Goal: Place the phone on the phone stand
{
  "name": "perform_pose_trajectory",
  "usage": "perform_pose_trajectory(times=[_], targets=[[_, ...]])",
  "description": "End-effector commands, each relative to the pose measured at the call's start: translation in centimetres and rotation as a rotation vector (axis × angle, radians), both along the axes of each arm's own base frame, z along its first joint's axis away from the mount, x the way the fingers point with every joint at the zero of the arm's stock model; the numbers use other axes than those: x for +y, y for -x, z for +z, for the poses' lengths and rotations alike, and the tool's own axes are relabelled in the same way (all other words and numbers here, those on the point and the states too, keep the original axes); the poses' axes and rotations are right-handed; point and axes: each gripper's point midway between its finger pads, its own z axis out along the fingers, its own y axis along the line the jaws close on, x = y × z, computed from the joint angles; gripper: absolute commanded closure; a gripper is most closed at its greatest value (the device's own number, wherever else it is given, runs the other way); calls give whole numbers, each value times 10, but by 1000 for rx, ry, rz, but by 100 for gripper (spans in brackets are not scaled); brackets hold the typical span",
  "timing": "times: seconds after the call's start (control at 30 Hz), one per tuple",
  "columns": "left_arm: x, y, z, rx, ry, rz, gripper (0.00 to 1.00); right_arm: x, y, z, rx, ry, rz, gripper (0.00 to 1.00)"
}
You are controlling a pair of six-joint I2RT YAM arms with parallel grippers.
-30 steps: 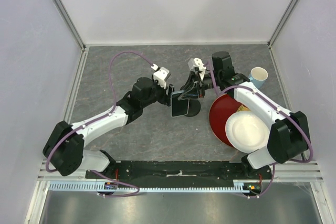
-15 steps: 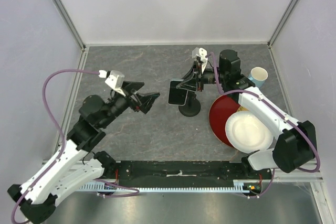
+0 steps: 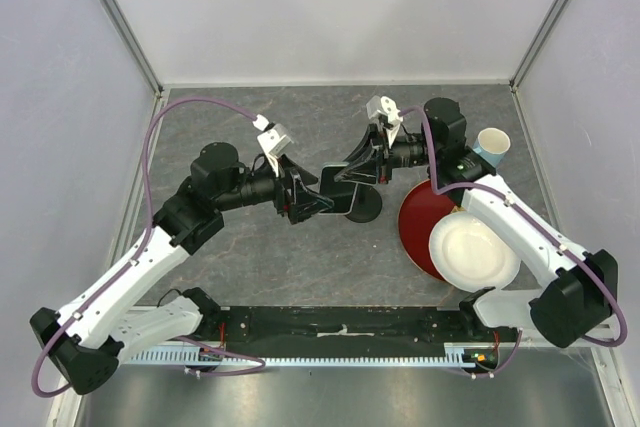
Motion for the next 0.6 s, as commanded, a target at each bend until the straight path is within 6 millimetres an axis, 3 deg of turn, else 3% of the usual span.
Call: perform_pose_trajectory(times=[0.0,0.3,0.4,0.5,0.53,0.57], targets=[[1,6,1,-46,-13,-49,17,-5,24,49,-112,-89,87,100],[-15,2,-11,-15,-16,-113,24,-6,45,57,-124,-117,169,100],[-22,5,-8,-13,10,-162,43,-5,45,57,-125,-118,172,100],[-26,6,-6,-16,20,-186,71,-3,45,57,-117,-118,172,100],[-25,6,-5,-24,22,-180,93,-3,43,57,-115,-117,163,94],[-24,3,-4,-27,20,-165,98,-3,41,58,-115,-118,151,86]])
